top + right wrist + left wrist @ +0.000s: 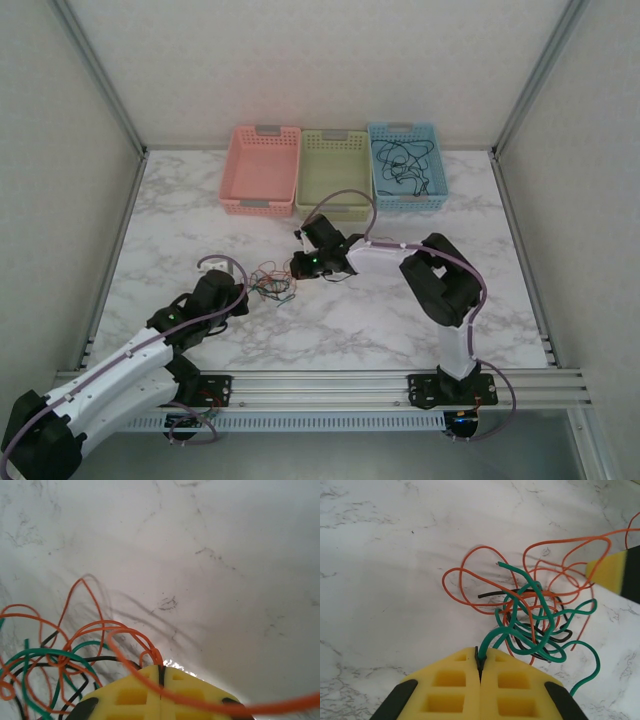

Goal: Untangle the cables

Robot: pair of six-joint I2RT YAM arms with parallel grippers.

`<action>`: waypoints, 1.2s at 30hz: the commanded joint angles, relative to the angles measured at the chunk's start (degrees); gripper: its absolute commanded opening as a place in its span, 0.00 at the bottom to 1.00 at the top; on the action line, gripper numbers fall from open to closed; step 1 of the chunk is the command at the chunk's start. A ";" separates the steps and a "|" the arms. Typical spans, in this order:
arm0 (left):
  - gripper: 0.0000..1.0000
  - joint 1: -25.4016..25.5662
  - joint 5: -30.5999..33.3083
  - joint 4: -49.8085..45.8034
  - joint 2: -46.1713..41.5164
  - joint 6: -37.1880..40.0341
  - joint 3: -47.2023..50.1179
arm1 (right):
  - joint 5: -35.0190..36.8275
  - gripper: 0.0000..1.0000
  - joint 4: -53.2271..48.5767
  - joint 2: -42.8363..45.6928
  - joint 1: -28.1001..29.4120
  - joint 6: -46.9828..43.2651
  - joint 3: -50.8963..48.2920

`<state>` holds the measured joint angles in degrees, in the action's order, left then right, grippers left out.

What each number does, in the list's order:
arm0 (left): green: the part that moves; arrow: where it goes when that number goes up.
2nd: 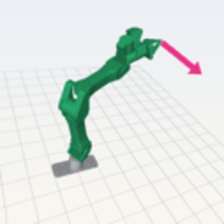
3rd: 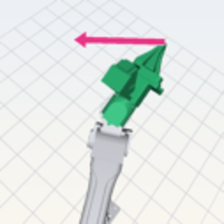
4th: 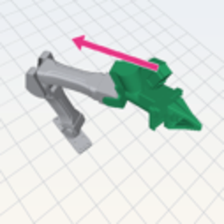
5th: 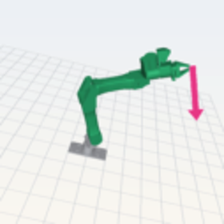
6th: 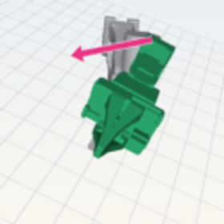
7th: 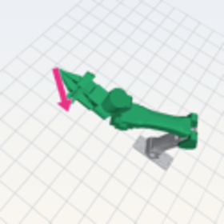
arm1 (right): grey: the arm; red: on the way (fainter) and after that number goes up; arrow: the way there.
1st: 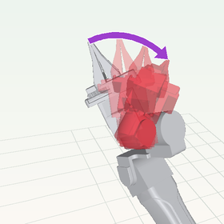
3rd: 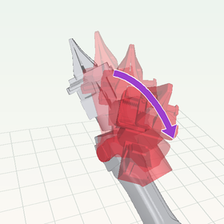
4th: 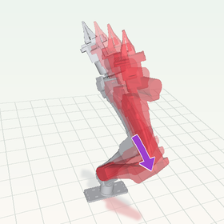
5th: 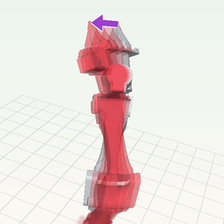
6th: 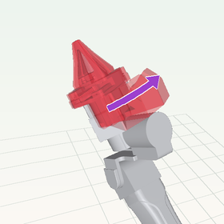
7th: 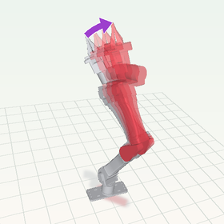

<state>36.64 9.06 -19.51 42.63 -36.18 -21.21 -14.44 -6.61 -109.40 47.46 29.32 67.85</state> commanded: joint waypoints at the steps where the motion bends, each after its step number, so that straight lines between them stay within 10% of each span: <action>1: 0.00 -0.43 -0.27 -0.66 -0.95 0.68 -0.82 | 4.82 0.01 -3.73 4.36 0.08 -3.64 -1.44; 18: 0.00 -0.43 0.00 -1.06 -1.69 0.50 -0.59 | 10.31 0.00 -12.80 19.07 -15.02 -10.32 -10.47; 27: 0.00 -0.43 0.68 -1.69 -1.99 0.41 -0.82 | 31.55 0.00 -23.94 24.68 -29.35 -8.60 -12.21; 36: 0.00 -0.43 7.73 -9.18 -10.20 -0.47 -2.96 | 33.60 0.00 -19.81 31.52 -36.14 -4.67 -16.77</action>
<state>36.64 11.84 -23.83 35.11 -36.25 -21.82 15.49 -27.20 -80.42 11.99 22.96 52.27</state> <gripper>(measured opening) 0.053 0.054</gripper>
